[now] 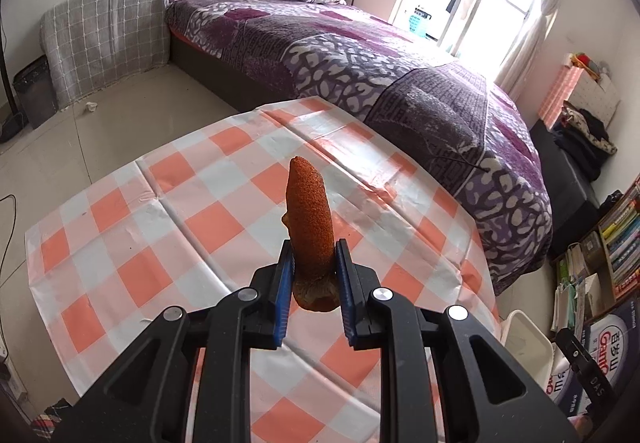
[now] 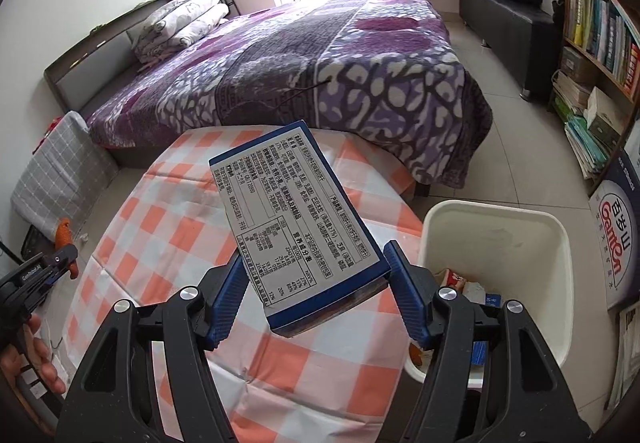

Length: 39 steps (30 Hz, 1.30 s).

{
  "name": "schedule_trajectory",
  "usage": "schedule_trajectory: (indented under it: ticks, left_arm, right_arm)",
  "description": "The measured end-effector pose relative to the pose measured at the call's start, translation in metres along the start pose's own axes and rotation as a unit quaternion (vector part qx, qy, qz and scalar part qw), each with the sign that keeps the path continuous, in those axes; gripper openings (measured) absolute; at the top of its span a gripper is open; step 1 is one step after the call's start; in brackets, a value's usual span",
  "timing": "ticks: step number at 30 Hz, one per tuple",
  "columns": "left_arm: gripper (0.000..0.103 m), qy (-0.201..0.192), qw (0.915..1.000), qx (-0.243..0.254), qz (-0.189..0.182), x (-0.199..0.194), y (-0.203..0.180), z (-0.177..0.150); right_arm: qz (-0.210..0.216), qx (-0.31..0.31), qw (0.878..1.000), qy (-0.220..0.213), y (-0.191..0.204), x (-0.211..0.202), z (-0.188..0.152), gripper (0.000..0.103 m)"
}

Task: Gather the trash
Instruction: 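Carry the sausage and box to the white bin and open the right tool, then open the left tool to drop the sausage into the bin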

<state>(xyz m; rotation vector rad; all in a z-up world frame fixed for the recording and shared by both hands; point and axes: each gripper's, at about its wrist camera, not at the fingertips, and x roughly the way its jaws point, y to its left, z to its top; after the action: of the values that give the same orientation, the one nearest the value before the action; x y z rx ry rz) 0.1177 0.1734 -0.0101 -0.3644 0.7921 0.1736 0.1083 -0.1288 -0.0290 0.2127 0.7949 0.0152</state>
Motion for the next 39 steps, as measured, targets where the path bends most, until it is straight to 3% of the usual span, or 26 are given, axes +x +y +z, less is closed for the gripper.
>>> schedule_trajectory:
  ticks: [10,21,25,29,39]
  left_arm:
    - [0.021,0.01,0.9993,0.028,-0.021,0.002,-0.033,-0.011]
    - [0.021,0.018,0.9954,0.072,-0.06,0.0,-0.085,-0.029]
    - [0.021,0.023,0.9925,0.091,-0.078,-0.001,-0.106,-0.038]
    - [0.021,0.033,0.9893,0.107,-0.093,0.001,-0.126,-0.047]
    - [0.021,0.058,0.9763,0.155,-0.14,-0.002,-0.179,-0.075]
  right_arm:
    - [-0.056,0.115,0.992,0.003,-0.082,-0.01,-0.012,0.064]
    - [-0.105,0.166,0.98,0.017,-0.137,-0.019,-0.023,0.064]
    - [-0.113,0.18,0.977,0.025,-0.149,-0.021,-0.026,0.068]
    - [-0.116,0.206,0.971,0.021,-0.162,-0.026,-0.028,0.078]
    - [-0.13,0.261,0.957,-0.003,-0.195,-0.045,-0.033,0.084]
